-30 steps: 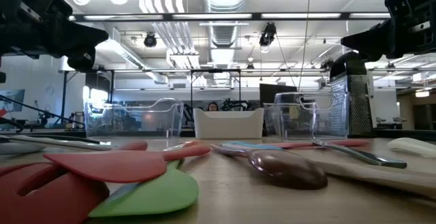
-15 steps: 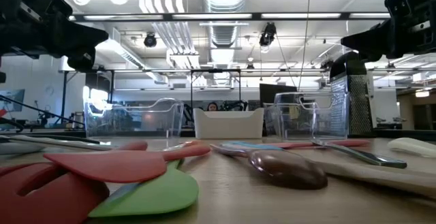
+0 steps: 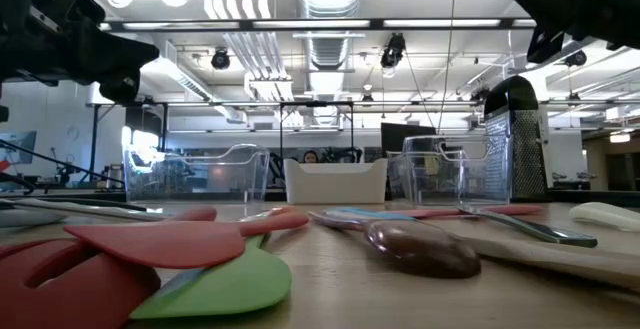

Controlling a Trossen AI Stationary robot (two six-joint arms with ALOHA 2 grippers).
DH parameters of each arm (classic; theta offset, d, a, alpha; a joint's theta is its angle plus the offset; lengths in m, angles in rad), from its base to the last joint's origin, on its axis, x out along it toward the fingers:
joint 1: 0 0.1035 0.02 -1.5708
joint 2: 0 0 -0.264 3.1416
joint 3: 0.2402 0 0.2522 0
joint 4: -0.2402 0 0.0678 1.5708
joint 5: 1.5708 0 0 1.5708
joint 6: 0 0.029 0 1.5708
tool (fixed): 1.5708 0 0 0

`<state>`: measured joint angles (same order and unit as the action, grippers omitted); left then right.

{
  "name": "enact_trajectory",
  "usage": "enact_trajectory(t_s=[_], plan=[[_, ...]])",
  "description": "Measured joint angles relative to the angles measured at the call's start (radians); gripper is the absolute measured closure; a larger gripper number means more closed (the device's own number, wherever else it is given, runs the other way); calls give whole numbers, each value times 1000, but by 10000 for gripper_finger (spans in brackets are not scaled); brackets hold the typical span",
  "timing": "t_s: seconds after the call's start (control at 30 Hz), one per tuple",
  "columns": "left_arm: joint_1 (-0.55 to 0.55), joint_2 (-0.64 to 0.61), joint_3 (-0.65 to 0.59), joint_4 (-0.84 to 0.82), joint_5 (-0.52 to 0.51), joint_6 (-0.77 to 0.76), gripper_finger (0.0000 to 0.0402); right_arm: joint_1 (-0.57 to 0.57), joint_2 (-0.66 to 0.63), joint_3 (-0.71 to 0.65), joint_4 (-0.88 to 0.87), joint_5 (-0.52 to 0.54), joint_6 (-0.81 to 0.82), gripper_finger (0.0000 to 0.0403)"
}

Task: Pick & Place Kitchen Items

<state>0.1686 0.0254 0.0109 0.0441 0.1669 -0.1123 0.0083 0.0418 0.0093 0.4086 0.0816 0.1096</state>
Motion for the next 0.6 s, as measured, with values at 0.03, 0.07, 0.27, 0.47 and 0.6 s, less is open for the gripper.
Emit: enact_trajectory(t_s=[0.03, 0.07, 0.27, 0.47, 0.6], plan=[[0, 0, 0, 0, 0, 5, 376, 0, 0, 0, 3, -1, 0, 394], [0, 0, 0, 0, 0, 5, 376, 0, 0, 0, 2, -1, 1, 394], [0, 0, 0, 9, 0, -7, 376, 0, 37, 0, 23, -4, 36, 394], [0, 0, 0, 67, -14, -69, 376, 1, 133, 0, 152, -95, 124, 394], [0, 0, 0, 156, -54, -71, 376, 1, 234, 31, 228, -109, 95, 394]])
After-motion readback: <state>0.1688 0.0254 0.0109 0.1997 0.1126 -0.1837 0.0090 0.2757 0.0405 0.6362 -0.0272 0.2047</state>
